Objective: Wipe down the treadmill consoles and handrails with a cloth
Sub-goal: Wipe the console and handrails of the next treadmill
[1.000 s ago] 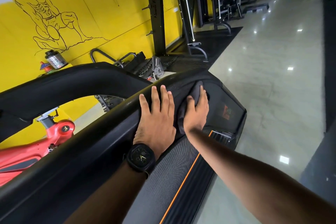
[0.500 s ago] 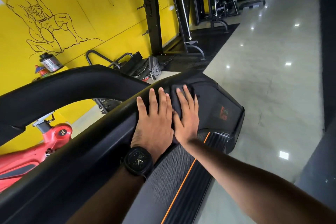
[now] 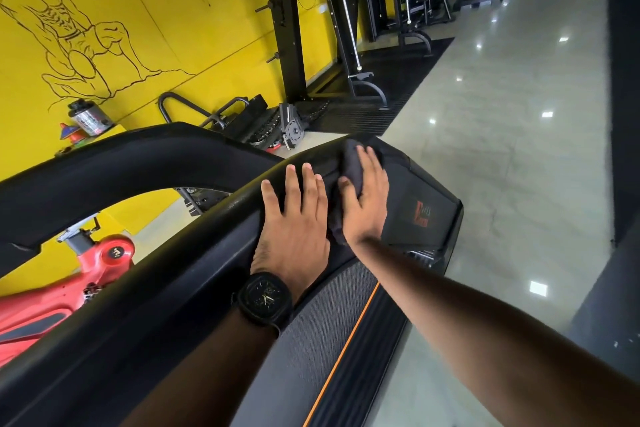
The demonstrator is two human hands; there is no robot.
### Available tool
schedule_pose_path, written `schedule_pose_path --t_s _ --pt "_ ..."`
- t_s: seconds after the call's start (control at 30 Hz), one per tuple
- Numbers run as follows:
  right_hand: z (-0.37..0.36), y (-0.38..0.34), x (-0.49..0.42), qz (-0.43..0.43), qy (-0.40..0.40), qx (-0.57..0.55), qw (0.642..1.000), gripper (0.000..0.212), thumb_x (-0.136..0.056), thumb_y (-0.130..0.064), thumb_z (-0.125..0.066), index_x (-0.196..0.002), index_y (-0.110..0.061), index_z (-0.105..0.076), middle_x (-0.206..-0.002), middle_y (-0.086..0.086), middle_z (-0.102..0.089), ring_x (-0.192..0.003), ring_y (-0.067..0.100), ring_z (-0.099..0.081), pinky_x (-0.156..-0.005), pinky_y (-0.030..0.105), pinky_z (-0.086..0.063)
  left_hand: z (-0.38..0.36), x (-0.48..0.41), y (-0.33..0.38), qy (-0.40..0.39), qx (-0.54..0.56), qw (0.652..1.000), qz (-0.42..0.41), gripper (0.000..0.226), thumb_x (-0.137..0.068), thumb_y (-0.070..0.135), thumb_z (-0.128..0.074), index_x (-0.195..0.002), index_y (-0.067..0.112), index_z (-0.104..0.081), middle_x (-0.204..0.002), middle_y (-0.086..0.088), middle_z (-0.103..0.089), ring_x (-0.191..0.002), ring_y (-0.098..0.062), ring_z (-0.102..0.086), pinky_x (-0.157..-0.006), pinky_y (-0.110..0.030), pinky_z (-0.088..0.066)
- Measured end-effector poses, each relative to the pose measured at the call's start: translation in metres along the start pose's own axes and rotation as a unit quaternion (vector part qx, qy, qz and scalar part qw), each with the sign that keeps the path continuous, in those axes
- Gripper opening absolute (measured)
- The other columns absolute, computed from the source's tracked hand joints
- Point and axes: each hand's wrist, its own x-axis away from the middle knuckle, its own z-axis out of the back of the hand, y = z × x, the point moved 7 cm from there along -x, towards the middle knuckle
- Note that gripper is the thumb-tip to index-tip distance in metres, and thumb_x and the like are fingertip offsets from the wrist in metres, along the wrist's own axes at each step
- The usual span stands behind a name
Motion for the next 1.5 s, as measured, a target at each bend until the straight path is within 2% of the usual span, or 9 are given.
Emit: schedule_pose_path --t_s 0.07,0.23,0.4,0.6,0.77,0.93,1.13,1.37,1.5 --pt "-0.002 0.009 0.015 -0.121 0.010 -0.022 0.992 0.066 -0.091 -0.044 -0.041 -0.155 -0.029 -0.040 -0.161 -0.010 -0.036 -0.151 0.013 -0.025 -0.125 0.045 -0.019 0.000 -0.003 0.002 -0.003 -0.001 1.000 -0.001 0.085 -0.096 0.046 -0.034 -0.155 -0.006 -0.001 -0.162 -0.029 -0.002 -0.149 -0.047 -0.007 -0.112 -0.069 -0.016" --pt "-0.001 -0.031 0.005 0.204 -0.028 0.038 0.978 0.054 -0.094 -0.028 -0.046 -0.145 -0.009 -0.054 -0.153 0.008 -0.048 -0.149 0.008 -0.028 -0.125 0.045 -0.019 -0.001 -0.011 0.006 0.001 -0.003 1.000 -0.002 0.083 -0.097 0.046 -0.032 -0.155 -0.006 -0.002 -0.162 -0.029 -0.003 -0.149 -0.048 -0.006 -0.113 -0.069 -0.016" --pt "0.000 0.037 0.003 -0.151 0.039 -0.049 0.987 0.067 -0.090 -0.047 -0.041 -0.154 -0.026 -0.043 -0.159 -0.006 -0.041 -0.149 0.013 -0.029 -0.124 0.045 -0.020 -0.003 -0.016 0.009 -0.002 -0.009 1.000 -0.006 0.086 -0.095 0.045 -0.036 -0.154 -0.006 -0.002 -0.162 -0.030 -0.004 -0.149 -0.048 -0.008 -0.112 -0.070 -0.016" --pt "-0.006 0.006 0.000 0.103 -0.030 0.033 0.994 0.058 -0.094 -0.028 -0.048 -0.150 -0.018 -0.047 -0.159 0.003 -0.042 -0.152 0.021 -0.029 -0.127 0.043 -0.014 -0.006 -0.027 0.016 -0.006 -0.011 1.000 -0.010 0.085 -0.097 0.048 -0.034 -0.155 -0.005 -0.001 -0.162 -0.029 -0.002 -0.148 -0.049 -0.005 -0.112 -0.071 -0.015" --pt "0.000 0.051 -0.009 -0.166 0.034 -0.046 0.984 0.065 -0.091 -0.042 -0.044 -0.154 -0.027 -0.042 -0.160 -0.007 -0.040 -0.150 0.017 -0.029 -0.124 0.044 -0.020 -0.005 -0.026 0.017 -0.004 -0.008 1.000 -0.010 0.086 -0.094 0.046 -0.037 -0.155 -0.005 -0.003 -0.163 -0.029 -0.004 -0.149 -0.048 -0.007 -0.112 -0.070 -0.015" --pt "-0.002 0.003 -0.002 0.147 -0.022 0.020 0.989 0.056 -0.093 -0.026 -0.048 -0.147 -0.010 -0.051 -0.156 0.007 -0.044 -0.150 0.023 -0.033 -0.127 0.044 -0.015 -0.008 -0.030 0.019 -0.002 -0.013 1.000 -0.008 0.086 -0.096 0.047 -0.035 -0.155 -0.006 0.000 -0.162 -0.030 -0.001 -0.148 -0.050 -0.004 -0.112 -0.071 -0.013" --pt "-0.001 0.078 -0.011 -0.247 0.029 -0.055 0.967 0.072 -0.088 -0.051 -0.037 -0.156 -0.030 -0.037 -0.161 -0.002 -0.037 -0.150 0.021 -0.029 -0.124 0.042 -0.019 -0.009 -0.040 0.025 -0.010 -0.026 0.999 -0.022 0.088 -0.095 0.048 -0.038 -0.155 -0.005 -0.001 -0.163 -0.029 0.000 -0.149 -0.050 -0.003 -0.112 -0.071 -0.012" --pt "0.000 0.034 -0.037 0.095 -0.045 0.043 0.994 0.058 -0.093 -0.030 -0.047 -0.149 -0.016 -0.048 -0.156 0.002 -0.045 -0.150 0.015 -0.031 -0.127 0.040 -0.013 -0.011 -0.057 0.037 -0.016 -0.032 0.999 -0.029 0.084 -0.096 0.048 -0.034 -0.156 -0.003 -0.004 -0.164 -0.026 -0.004 -0.149 -0.048 -0.004 -0.112 -0.071 -0.010" --pt "0.005 0.082 -0.036 -0.168 0.010 -0.034 0.985 0.066 -0.090 -0.046 -0.039 -0.154 -0.028 -0.042 -0.159 -0.005 -0.040 -0.149 0.014 -0.029 -0.124 0.044 -0.020 -0.012 -0.065 0.042 -0.019 -0.030 0.999 -0.036 0.085 -0.096 0.047 -0.037 -0.156 -0.003 -0.005 -0.163 -0.027 -0.004 -0.149 -0.048 -0.005 -0.112 -0.071 -0.011"
